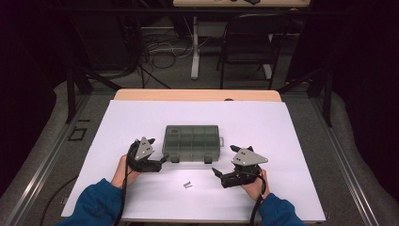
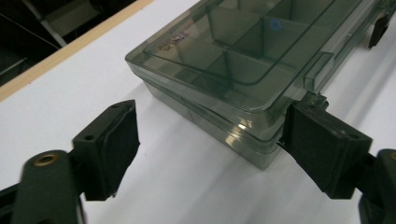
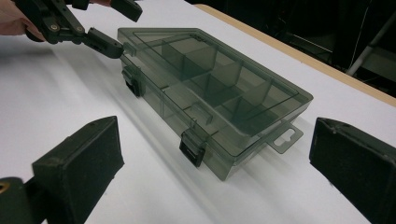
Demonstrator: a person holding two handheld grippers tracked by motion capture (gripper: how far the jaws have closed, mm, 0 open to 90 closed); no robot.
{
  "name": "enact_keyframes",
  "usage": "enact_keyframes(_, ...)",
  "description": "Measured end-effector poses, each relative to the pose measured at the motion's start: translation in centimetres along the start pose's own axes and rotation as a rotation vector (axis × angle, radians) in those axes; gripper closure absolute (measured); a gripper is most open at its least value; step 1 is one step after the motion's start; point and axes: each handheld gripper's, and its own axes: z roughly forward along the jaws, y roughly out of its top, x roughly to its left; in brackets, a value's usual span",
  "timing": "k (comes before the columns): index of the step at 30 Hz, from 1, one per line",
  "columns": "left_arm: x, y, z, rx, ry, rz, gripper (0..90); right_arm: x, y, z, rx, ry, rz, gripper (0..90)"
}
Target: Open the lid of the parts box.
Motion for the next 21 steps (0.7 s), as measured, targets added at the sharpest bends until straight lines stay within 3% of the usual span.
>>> enact_keyframes(5, -0.33, 0.13, -0.16, -0.043, -0.010, 0.003, 28.1, -0.03, -0.03, 0.05, 0.004, -0.010, -0.004, 2.7)
enact_keyframes(17, -0.54, 0.25, -0.30, -0.094, -0.020, 0.020, 43.6, -0.26, -0.06, 0.63, 0.016, -0.033, -0.013, 5.8)
enact_keyframes(21, -0.56, 0.28, -0.31, -0.104, -0.020, 0.023, 48.4, -0.45, -0.04, 0.99, 0.031, -0.041, -0.024, 11.4)
